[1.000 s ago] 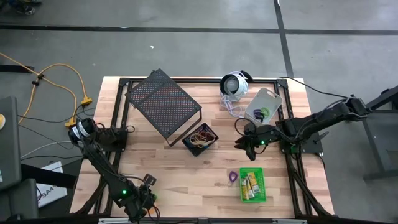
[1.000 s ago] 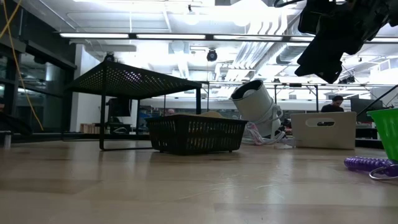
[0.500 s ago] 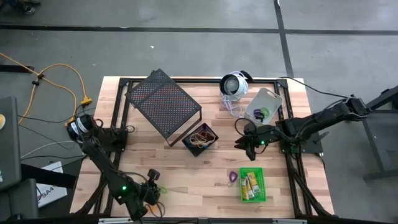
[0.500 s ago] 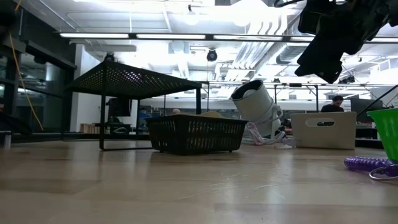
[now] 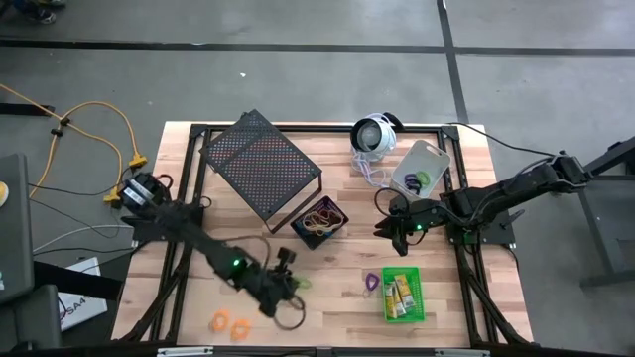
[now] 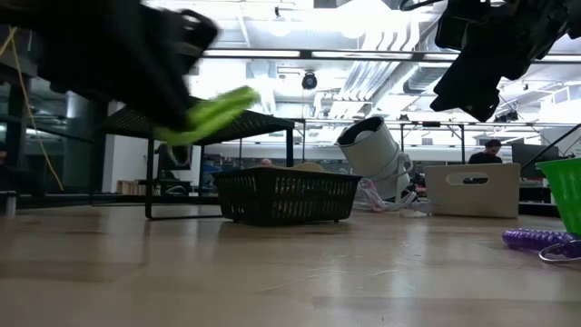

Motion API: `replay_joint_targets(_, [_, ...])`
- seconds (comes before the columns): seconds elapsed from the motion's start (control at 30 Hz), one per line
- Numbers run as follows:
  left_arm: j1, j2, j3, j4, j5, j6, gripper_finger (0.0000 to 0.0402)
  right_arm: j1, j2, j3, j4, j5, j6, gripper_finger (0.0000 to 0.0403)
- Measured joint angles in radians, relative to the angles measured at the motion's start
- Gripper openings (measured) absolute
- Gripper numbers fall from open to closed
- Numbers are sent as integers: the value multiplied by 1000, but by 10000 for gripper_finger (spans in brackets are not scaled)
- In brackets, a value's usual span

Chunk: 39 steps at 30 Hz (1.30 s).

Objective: Pick & Place Office Desk Supplies
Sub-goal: Put the green spring keychain into the white bin

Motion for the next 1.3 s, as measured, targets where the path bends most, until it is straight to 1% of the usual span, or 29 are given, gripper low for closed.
replay_joint_targets(0.1, [75, 0, 0, 57, 43, 50, 24, 0, 0, 0, 0, 0, 0, 107])
replay_joint_targets(0.27, [181, 0, 1, 127, 56, 57, 24, 0, 0, 0, 0, 0, 0, 107])
replay_joint_targets(0.4, [233, 1, 25, 139, 64, 57, 24, 0, 0, 0, 0, 0, 0, 107])
replay_joint_targets(0.47, [249, 7, 58, 134, 76, 57, 24, 0, 0, 0, 0, 0, 0, 107])
replay_joint_targets(0.63, [281, 27, 154, 47, 95, 56, 24, 0, 0, 0, 1, 0, 0, 107])
replay_joint_targets(0.8, [316, 84, 249, -35, 107, 57, 24, 0, -1, 0, 3, 0, 0, 107])
replay_joint_targets(0.97, [347, 160, 342, -39, 129, 103, 24, 0, 0, 1, 3, 0, 0, 107])
replay_joint_targets(1.1, [374, 219, 407, -53, 155, 110, 24, 0, 0, 0, 2, 0, 0, 107])
replay_joint_targets(1.17, [385, 232, 419, -86, 160, 113, 24, 0, 0, 0, 3, -1, 0, 107])
replay_joint_targets(1.23, [392, 247, 433, -63, 161, 116, 24, 0, 0, 1, 3, 0, 0, 107])
replay_joint_targets(1.3, [397, 247, 431, -78, 160, 117, 24, 0, 0, 0, 4, 0, 0, 107])
